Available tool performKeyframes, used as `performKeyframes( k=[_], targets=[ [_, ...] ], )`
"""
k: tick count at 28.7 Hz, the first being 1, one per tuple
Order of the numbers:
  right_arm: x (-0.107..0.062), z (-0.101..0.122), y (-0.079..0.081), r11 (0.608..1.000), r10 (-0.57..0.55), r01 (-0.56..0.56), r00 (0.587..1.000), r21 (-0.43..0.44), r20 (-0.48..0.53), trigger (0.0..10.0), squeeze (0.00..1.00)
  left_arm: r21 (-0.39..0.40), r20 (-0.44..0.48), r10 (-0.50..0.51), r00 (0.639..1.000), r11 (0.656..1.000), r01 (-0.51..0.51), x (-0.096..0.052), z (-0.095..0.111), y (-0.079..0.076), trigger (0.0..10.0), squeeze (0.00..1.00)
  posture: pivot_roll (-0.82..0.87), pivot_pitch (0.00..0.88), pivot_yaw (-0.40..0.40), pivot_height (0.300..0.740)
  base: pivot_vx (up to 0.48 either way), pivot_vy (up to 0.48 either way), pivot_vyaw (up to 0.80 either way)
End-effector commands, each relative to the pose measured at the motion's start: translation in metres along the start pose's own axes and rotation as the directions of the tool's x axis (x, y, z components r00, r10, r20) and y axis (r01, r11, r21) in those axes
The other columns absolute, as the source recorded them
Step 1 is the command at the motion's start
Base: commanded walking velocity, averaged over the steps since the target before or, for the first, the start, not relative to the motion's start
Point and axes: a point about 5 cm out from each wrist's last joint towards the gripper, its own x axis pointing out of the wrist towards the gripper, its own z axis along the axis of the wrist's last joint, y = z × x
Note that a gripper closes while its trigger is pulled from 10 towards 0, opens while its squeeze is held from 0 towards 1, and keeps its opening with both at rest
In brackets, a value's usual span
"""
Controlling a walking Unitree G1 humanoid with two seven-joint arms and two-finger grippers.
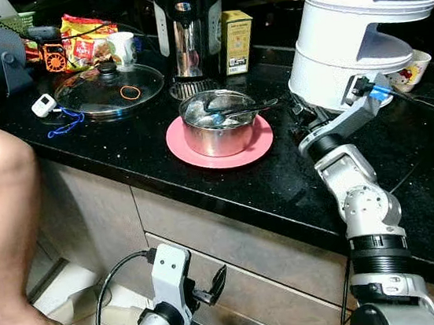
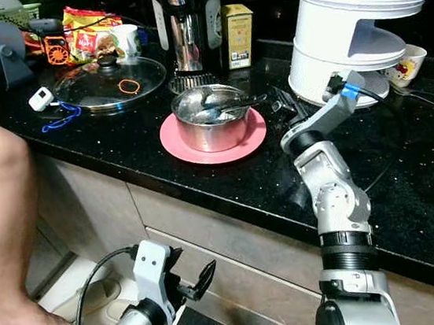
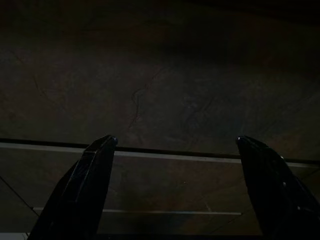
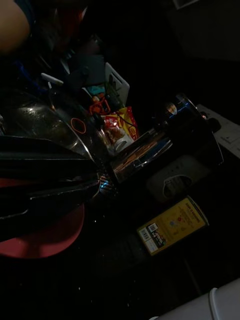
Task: Kitchen organization
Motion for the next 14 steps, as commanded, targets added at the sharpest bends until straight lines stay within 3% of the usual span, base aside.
performKeyframes(
  k=[1,9,14],
  targets=[
    [0.001,0.006,0.005,0.999,0.034,-0.035,0.999,0.026,0.023,0.0,0.00,-0.008,-0.004,-0.003,1.000,1.000,0.003,-0.001,-0.002,0.000,10.0,0.00,0.13,0.000,-0.077,0.740,0.000,0.000,0.00],
    [-0.002,0.026,0.015,0.978,0.204,-0.206,0.978,0.040,0.046,0.0,0.00,-0.015,0.011,-0.080,0.997,0.997,0.080,-0.004,0.005,-0.006,10.0,0.00,0.12,0.000,-0.082,0.740,0.000,0.000,0.00],
    [-0.003,0.040,0.014,0.970,0.222,-0.231,0.969,0.073,0.112,0.0,0.00,-0.009,0.041,-0.147,0.988,0.989,0.148,-0.007,0.017,-0.013,10.0,0.00,0.13,0.000,-0.084,0.740,0.000,0.000,0.00]
  ],
)
